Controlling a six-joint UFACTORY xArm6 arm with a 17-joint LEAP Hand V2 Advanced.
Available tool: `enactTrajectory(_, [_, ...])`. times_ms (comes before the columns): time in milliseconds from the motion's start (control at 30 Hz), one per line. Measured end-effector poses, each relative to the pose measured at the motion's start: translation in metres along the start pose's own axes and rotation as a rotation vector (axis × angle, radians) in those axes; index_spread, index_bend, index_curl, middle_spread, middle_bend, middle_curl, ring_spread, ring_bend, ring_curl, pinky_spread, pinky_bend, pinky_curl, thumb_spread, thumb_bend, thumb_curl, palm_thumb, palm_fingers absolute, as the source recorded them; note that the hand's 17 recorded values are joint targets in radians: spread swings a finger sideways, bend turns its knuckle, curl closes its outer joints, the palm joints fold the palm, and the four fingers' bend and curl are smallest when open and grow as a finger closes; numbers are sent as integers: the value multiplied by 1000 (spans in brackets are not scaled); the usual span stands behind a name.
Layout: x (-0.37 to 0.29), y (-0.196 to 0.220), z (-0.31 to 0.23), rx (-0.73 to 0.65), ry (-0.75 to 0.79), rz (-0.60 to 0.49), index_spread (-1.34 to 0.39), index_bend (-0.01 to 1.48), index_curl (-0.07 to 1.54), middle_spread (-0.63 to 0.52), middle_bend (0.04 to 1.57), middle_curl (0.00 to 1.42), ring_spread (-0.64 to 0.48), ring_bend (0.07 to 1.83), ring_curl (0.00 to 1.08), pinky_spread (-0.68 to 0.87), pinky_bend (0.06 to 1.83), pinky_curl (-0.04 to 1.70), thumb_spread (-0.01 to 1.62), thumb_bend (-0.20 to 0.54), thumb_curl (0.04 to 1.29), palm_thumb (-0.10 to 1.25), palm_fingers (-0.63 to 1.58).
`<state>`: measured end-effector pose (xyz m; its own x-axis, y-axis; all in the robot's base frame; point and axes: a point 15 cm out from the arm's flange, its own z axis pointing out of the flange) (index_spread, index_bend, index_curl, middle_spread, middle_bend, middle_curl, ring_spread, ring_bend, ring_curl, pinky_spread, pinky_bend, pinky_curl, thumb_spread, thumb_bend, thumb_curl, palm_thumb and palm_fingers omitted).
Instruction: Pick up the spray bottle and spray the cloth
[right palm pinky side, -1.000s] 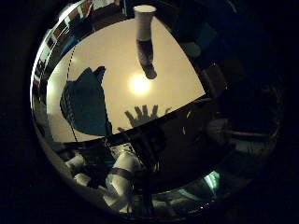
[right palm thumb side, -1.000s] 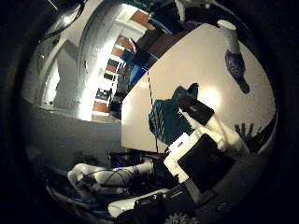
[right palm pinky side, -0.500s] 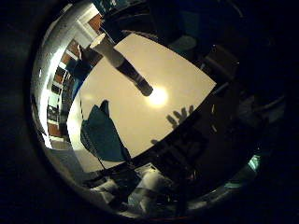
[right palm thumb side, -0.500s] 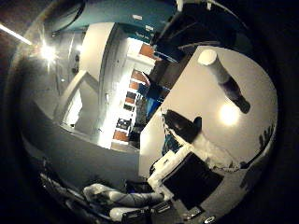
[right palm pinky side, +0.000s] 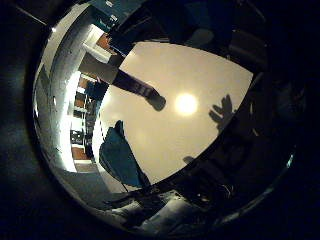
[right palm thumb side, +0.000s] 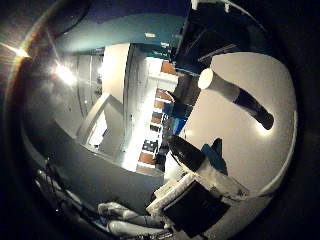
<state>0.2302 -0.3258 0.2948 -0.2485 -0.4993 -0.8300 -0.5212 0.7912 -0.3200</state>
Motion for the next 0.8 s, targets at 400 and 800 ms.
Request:
enactTrajectory(400, [33, 11, 52, -79, -93, 68, -150, 147, 252, 241, 251, 353, 292, 323, 251, 371, 398, 313, 1004, -28, 311, 544, 29])
enactTrajectory(800, [31, -12, 96, -23, -163, 78, -80, 150, 266, 240, 248, 346, 284, 298, 254, 355, 347, 308, 1006, -26, 312, 558, 56])
